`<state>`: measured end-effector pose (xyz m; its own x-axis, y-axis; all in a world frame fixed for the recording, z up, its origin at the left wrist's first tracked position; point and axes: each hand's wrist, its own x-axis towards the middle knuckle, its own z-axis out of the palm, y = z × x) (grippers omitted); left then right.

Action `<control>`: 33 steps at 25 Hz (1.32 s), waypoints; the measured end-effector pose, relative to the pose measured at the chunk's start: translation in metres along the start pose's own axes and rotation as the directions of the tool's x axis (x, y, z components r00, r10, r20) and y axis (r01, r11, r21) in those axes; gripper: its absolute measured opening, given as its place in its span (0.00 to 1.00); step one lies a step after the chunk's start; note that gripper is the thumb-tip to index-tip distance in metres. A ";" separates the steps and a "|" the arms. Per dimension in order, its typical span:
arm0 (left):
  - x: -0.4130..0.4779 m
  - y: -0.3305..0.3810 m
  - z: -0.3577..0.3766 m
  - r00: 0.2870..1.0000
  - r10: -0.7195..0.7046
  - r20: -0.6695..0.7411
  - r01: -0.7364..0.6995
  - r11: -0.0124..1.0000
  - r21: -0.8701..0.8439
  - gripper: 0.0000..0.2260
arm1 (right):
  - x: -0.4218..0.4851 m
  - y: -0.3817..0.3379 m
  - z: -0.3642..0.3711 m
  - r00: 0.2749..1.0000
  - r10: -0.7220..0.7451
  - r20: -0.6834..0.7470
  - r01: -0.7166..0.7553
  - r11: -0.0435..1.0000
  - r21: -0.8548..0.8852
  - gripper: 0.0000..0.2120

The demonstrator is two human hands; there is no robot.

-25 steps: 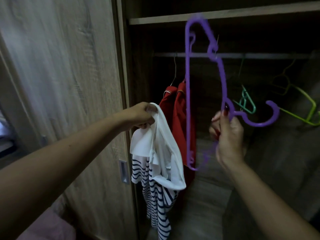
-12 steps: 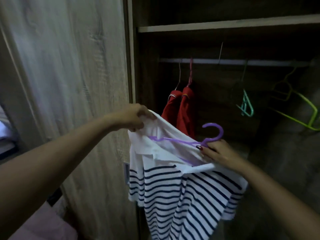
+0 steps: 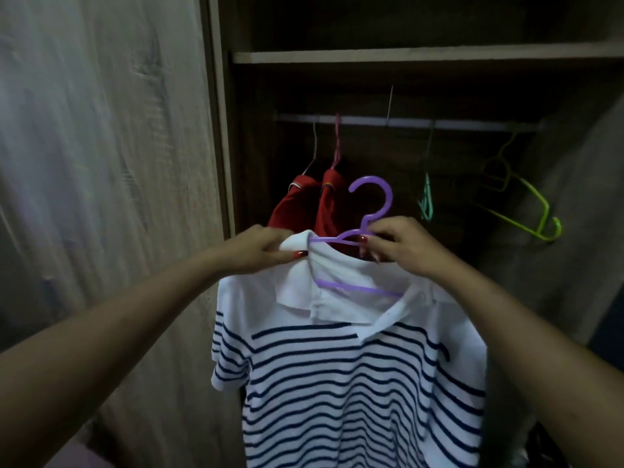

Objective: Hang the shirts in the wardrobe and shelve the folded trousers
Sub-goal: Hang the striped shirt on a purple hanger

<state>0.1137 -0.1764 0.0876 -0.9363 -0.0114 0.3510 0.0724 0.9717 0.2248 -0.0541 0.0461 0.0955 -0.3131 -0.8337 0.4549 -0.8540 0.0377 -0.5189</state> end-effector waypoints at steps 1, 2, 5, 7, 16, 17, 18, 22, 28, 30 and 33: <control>-0.001 0.000 0.007 0.999 -0.003 -0.039 0.000 0.998 -0.060 0.21 | -0.002 -0.004 -0.005 1.000 -0.012 -0.009 0.012 1.000 0.010 0.11; 0.000 0.000 0.011 0.995 -0.008 -0.098 -0.003 0.994 -0.108 0.20 | -0.004 -0.005 -0.012 1.000 -0.015 -0.024 0.015 1.000 0.021 0.11; 0.005 -0.007 0.013 0.977 0.006 -0.212 -0.026 0.996 -0.091 0.23 | -0.014 0.012 -0.045 0.984 0.172 -0.049 -0.170 0.984 0.045 0.14; 0.008 -0.010 0.011 0.973 0.027 -0.228 -0.032 0.999 -0.015 0.23 | -0.026 0.026 -0.062 0.866 0.477 0.150 -0.480 0.877 -0.022 0.23; 0.012 -0.011 0.022 0.969 0.064 -0.238 0.014 0.951 0.309 0.13 | -0.048 0.051 -0.064 0.913 0.386 -0.132 -0.377 0.922 0.086 0.08; 0.012 -0.012 0.020 0.959 0.049 -0.280 0.034 0.958 0.284 0.13 | -0.050 0.048 -0.066 0.918 0.364 -0.160 -0.353 0.931 0.094 0.09; 0.012 -0.013 0.018 0.948 0.048 -0.314 0.033 0.968 0.248 0.14 | -0.051 0.047 -0.068 0.922 0.337 -0.189 -0.331 0.941 0.063 0.09; 0.015 -0.017 0.004 0.935 0.059 -0.349 -0.050 0.998 0.036 0.17 | -0.057 0.042 -0.073 0.980 0.201 0.017 -0.200 0.980 -0.011 0.15; 0.055 -0.005 0.010 0.991 0.085 -0.101 -0.112 0.945 -0.307 0.13 | -0.083 0.010 -0.113 0.944 0.259 0.205 -0.304 0.923 0.234 0.27; 0.075 0.004 0.021 0.990 0.142 -0.015 -0.143 0.987 -0.075 0.18 | -0.096 0.004 -0.128 0.924 0.340 0.172 -0.379 0.868 0.321 0.33; 0.099 0.000 0.039 0.996 0.001 0.086 -0.030 0.943 0.332 0.28 | -0.111 -0.004 -0.148 0.878 0.455 0.151 -0.479 0.830 0.286 0.18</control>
<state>0.0075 -0.1679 0.0874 -0.9624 0.0101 0.2713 -0.0178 0.9948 -0.1002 -0.0774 0.2199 0.1545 -0.6002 -0.7980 0.0539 -0.4402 0.2733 -0.8553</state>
